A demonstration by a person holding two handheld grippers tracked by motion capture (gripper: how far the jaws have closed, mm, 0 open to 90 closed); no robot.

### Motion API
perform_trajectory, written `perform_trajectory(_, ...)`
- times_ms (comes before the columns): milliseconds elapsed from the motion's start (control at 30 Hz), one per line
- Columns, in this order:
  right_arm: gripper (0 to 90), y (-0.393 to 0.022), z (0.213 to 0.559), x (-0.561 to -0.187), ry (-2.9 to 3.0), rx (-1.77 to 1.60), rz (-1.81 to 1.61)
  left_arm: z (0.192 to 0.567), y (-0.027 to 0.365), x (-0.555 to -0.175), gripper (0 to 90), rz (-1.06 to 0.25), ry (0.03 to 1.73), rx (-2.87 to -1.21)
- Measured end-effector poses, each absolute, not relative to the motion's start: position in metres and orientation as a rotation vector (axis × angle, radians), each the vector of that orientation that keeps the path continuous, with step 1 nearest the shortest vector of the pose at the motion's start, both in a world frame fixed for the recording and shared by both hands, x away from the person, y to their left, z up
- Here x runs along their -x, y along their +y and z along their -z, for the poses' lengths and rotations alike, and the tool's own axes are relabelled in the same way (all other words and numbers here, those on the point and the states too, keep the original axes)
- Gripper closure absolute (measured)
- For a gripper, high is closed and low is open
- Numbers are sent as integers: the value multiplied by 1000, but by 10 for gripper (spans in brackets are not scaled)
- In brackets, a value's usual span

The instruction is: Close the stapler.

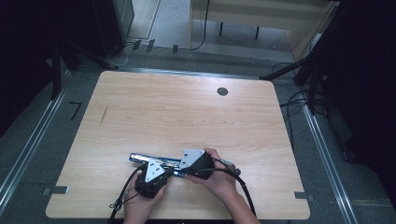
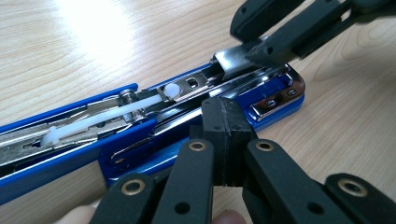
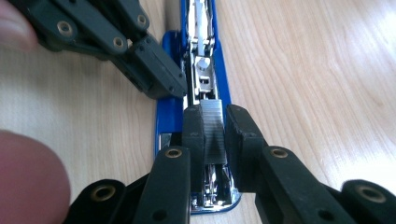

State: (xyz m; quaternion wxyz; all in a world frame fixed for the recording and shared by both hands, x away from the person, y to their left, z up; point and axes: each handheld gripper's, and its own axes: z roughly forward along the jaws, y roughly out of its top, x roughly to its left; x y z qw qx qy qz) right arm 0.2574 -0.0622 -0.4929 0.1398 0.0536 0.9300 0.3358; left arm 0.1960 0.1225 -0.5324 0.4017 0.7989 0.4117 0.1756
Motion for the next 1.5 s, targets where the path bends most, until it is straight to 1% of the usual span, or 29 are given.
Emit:
perform_trajectory(567,793,-62,492,-261,2708,-166,-956,532,122,-196,900,-441,1044,-2018)
perform_trajectory(933,796,-66,488,-266,2726,-202,-1027,532,122,-196,900,-440,1044,-2019)
perform_trajectory(1500,797,-65,482,-270,2778,-160,-964,532,122,-196,900,-446,1043,-2018)
